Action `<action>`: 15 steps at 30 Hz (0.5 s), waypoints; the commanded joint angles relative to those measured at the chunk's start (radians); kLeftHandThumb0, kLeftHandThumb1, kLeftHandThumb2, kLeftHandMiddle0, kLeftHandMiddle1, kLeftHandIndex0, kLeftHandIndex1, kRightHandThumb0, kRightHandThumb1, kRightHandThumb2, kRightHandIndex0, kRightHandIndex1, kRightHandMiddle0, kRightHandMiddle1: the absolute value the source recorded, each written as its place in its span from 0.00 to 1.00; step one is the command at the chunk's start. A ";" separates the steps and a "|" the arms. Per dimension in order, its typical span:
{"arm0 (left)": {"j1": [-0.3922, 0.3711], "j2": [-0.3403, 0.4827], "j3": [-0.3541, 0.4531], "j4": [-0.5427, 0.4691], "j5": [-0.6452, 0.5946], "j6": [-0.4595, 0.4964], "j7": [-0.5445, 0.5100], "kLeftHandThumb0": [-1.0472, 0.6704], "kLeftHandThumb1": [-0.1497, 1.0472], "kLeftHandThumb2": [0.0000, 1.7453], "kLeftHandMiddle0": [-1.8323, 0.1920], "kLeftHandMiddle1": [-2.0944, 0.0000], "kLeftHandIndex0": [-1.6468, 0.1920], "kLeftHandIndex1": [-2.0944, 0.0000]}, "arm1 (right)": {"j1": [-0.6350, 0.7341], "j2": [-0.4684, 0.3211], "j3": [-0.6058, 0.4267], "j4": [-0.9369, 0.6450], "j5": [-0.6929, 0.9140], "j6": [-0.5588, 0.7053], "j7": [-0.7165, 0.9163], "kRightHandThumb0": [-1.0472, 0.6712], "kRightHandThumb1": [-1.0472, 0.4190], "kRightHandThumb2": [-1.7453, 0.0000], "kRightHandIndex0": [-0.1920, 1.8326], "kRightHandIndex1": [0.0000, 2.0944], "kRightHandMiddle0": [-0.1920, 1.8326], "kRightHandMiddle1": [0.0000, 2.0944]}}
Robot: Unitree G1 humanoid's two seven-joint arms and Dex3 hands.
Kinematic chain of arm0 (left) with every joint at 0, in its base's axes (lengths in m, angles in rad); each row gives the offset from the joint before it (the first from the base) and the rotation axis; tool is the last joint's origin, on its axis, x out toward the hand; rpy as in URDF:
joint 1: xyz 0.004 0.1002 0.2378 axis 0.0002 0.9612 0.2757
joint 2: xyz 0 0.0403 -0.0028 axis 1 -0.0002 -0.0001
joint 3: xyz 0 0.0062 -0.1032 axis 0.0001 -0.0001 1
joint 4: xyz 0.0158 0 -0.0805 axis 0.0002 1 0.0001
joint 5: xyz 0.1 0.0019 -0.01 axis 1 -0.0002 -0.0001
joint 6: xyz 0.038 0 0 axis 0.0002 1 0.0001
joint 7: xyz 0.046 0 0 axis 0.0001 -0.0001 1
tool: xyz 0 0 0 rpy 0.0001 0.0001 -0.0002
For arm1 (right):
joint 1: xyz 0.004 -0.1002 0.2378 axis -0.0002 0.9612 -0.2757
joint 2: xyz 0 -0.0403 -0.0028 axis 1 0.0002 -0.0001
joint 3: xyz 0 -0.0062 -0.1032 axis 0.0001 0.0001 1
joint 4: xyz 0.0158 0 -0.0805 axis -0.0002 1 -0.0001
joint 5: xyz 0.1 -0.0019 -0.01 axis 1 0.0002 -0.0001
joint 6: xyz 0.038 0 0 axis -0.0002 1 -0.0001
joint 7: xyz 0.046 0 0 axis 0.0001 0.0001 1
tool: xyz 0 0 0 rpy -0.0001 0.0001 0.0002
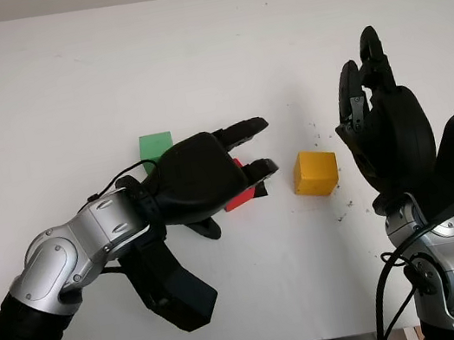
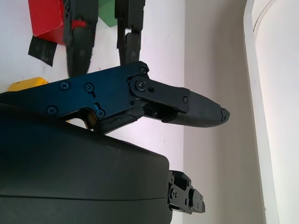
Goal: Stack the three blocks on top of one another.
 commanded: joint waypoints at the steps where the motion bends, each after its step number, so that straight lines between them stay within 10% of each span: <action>1: 0.021 0.012 0.037 -0.044 -0.040 0.013 -0.014 0.09 0.94 0.03 1.00 1.00 1.00 1.00 | 0.009 0.000 -0.001 -0.028 -0.001 -0.007 -0.002 0.24 0.00 0.62 0.00 0.00 0.00 0.00; 15: 0.069 -0.101 0.216 0.035 -0.133 0.134 0.303 0.17 1.00 0.11 1.00 1.00 1.00 1.00 | 0.016 -0.002 0.000 -0.028 0.002 -0.013 0.013 0.24 0.00 0.62 0.00 0.00 0.00 0.00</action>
